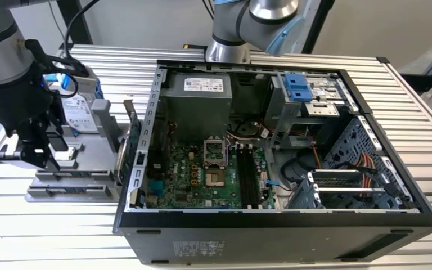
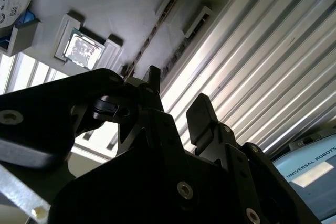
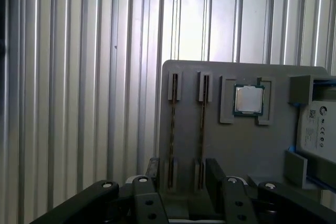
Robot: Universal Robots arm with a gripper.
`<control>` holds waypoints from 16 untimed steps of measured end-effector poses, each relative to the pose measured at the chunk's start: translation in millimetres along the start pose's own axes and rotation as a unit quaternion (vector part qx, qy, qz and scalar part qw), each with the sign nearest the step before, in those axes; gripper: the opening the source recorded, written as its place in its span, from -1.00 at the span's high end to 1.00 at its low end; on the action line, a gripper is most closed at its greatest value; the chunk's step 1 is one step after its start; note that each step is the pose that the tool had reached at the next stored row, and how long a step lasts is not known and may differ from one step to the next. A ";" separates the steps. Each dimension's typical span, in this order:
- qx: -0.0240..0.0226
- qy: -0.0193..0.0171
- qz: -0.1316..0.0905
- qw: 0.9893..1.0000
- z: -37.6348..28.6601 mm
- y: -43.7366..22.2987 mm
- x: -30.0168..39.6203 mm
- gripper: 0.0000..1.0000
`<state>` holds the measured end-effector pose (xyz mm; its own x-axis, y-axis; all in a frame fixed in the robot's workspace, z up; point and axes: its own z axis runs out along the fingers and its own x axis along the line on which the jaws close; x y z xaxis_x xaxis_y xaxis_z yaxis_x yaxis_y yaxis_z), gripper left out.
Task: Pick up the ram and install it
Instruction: 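Pick up the ram and move it above insertion slot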
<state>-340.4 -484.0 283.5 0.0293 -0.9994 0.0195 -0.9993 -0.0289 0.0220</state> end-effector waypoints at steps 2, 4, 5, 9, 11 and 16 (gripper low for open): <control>0.000 0.000 0.000 1.000 1.5 0.0 0.0 -1.00; 0.000 0.000 0.000 1.000 2.9 -0.1 0.0 -1.00; 0.000 0.000 0.000 1.000 3.7 -0.1 -0.1 -1.00; 0.000 0.000 0.000 1.000 6.6 -0.1 -0.1 -1.00; 0.000 0.001 0.000 1.000 8.1 -0.2 -0.1 -1.00; 0.000 0.001 0.000 1.000 11.4 -0.1 -0.1 -1.00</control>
<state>-340.5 -484.2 272.1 0.0290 -0.9994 0.0209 -0.9993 -0.0286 0.0222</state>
